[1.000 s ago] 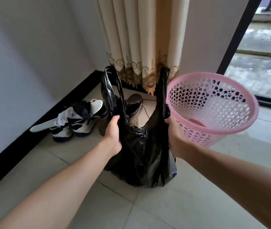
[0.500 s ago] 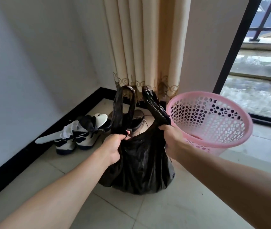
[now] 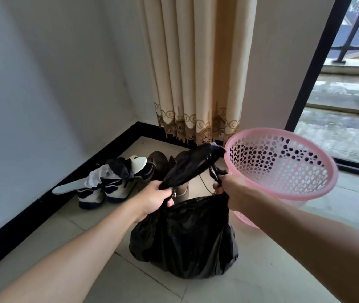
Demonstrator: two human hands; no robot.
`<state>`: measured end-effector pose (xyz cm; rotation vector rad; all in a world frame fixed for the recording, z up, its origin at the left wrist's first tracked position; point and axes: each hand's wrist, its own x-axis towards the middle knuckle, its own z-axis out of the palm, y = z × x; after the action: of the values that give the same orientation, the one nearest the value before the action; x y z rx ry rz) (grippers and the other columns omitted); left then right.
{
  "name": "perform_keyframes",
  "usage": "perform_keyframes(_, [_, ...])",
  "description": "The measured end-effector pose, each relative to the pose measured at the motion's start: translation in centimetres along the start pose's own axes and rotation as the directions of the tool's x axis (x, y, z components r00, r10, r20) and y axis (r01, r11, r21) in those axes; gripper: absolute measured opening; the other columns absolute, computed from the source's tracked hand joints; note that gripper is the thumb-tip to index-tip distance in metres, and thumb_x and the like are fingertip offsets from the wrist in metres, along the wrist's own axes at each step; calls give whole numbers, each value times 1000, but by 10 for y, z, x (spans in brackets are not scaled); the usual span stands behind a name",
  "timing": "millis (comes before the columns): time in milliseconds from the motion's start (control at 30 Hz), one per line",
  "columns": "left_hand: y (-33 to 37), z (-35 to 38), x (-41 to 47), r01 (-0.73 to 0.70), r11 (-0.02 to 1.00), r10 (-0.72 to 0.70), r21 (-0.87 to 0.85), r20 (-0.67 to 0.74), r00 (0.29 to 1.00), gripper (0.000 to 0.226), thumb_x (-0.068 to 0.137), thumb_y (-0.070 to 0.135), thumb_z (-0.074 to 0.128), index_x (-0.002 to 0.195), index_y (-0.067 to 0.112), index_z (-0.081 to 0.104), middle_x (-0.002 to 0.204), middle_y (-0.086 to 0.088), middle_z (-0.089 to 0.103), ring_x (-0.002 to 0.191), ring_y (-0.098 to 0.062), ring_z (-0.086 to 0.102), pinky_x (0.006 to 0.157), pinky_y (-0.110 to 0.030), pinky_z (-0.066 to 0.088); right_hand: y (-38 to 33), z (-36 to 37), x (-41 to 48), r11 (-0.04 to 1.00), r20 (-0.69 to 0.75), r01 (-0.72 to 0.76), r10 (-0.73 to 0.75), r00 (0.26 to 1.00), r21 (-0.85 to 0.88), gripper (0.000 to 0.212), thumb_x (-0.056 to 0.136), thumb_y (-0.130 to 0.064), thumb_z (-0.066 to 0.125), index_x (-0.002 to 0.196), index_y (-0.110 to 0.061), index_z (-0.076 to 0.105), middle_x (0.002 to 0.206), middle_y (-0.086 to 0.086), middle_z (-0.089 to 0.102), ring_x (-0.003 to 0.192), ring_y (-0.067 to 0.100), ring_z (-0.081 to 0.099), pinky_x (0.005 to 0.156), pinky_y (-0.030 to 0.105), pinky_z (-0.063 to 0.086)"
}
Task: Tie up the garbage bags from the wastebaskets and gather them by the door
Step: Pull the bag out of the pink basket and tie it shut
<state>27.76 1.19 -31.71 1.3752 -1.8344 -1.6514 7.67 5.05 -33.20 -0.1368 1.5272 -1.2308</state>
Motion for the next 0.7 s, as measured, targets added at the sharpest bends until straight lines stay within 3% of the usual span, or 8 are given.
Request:
perform_keyframes(100, [7,3,-1,-65,970,62,235,19,998,30,100,7,41,71,17,46,65,5,46,52,-4,41,53,-13,36,1,2,0,997,32,38,-36,999,-68,30,101,-4,27,77,-11,44,58,5,36,25,7,28,28,17,22])
perform_keyframes(200, [6,7,5,-27,850,85,526,-86,993,27,98,22,45,71,19,46,65,2,48,56,-14,44,53,-27,33,0,3,0,954,98,112,-87,991,-278,26,94,-7,35,70,-15,38,55,0,34,41,12,25,39,23,21])
perform_keyframes(333, [5,16,11,72,785,63,615,-195,979,22,95,28,43,82,11,50,80,-7,58,72,-25,55,62,-31,41,2,2,-1,808,170,200,-125,977,-554,7,86,-13,47,79,-13,49,66,4,42,57,16,36,54,29,29])
perform_keyframes(433, [5,23,12,105,655,88,748,-214,973,22,94,28,45,93,9,57,98,-12,64,90,-34,61,76,-38,49,-5,-5,-6,844,353,201,-15,935,-497,11,77,-3,55,78,-11,47,71,5,39,58,15,36,57,28,31])
perform_keyframes(500, [1,23,11,139,551,100,823,-231,968,23,94,30,47,100,10,57,106,-12,64,98,-36,61,75,-37,47,-14,-12,-11,894,515,167,81,853,-417,13,81,-17,65,83,-9,54,72,4,47,59,14,41,62,28,38])
perform_keyframes(600, [-3,24,9,133,394,140,910,-202,969,20,95,29,48,103,11,52,111,-12,63,103,-35,60,71,-34,39,-21,-14,-13,887,619,159,165,768,-433,51,86,-59,59,107,-13,70,96,4,72,72,17,55,84,32,49])
perform_keyframes(700, [-3,32,9,58,283,198,957,-117,973,23,94,25,50,112,11,50,112,-14,64,106,-37,61,72,-34,37,-11,0,-2,862,419,142,88,904,-487,73,71,-77,63,110,-16,71,107,3,72,90,19,67,94,37,52])
